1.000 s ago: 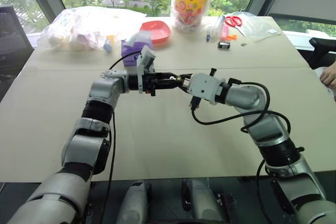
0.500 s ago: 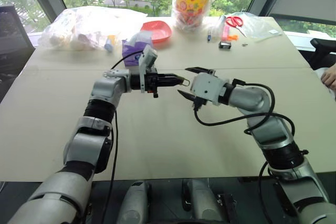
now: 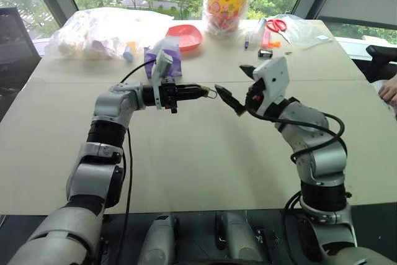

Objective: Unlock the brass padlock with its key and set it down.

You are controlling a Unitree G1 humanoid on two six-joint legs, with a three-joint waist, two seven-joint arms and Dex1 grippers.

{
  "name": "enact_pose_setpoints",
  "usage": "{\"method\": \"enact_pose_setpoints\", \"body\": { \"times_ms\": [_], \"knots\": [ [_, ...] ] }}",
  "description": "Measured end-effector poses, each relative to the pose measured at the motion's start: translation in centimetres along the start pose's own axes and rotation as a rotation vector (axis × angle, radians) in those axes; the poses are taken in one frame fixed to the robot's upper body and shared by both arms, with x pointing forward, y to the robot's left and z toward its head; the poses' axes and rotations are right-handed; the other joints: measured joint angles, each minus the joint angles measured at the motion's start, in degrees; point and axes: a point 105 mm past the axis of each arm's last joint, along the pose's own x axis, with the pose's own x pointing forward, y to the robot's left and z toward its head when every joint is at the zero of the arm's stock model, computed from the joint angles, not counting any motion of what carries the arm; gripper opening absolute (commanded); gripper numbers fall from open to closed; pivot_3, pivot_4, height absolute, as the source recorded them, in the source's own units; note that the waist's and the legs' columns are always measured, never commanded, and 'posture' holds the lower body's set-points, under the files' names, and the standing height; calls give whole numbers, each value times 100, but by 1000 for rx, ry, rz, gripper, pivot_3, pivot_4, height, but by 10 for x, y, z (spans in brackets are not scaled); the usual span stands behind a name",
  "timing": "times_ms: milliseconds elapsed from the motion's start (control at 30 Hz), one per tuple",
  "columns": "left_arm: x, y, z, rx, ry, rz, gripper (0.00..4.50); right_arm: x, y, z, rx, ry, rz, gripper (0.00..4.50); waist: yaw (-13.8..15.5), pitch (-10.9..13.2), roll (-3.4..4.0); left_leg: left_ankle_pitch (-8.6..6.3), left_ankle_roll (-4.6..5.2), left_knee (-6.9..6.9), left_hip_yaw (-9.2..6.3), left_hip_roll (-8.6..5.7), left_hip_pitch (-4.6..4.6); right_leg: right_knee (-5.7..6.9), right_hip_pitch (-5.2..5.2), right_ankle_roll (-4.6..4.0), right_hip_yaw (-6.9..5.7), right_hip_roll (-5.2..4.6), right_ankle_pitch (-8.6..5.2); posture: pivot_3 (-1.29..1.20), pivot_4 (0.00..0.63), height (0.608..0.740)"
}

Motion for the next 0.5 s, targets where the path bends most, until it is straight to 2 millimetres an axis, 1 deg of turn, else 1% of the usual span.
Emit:
{"method": "enact_pose_setpoints", "body": {
  "times_ms": [33, 333, 433, 500],
  "knots": [
    [0, -2, 1, -1, -1, -7, 91, 2, 0, -4, 6, 10, 2, 4456, 0, 0, 0, 0, 0, 0, 0, 0, 0, 0, 0, 0, 0, 0, 0, 0, 150, 740],
    [-9, -5, -6, -30, 25, 6, 91, 7, 5, -9, 12, 31, 48, 4456, -10, 0, 0, 0, 0, -1, 0, 0, 0, 0, -1, 0, 1, 1, 0, 0, 150, 740],
    [-6, -16, 3, -5, -1, -53, 91, 8, 2, -23, 29, 96, 46, 4456, 3, 0, 0, 0, 0, 0, 0, 0, 0, 0, 0, -1, 1, -2, -1, 0, 150, 740],
    [-7, -18, 7, 10, -12, -64, 91, 8, 2, -27, 34, 116, 49, 4456, -3, 0, 0, 0, 0, 0, 0, 0, 0, -1, 0, -1, 2, -2, -1, 0, 150, 740]
  ]
}}
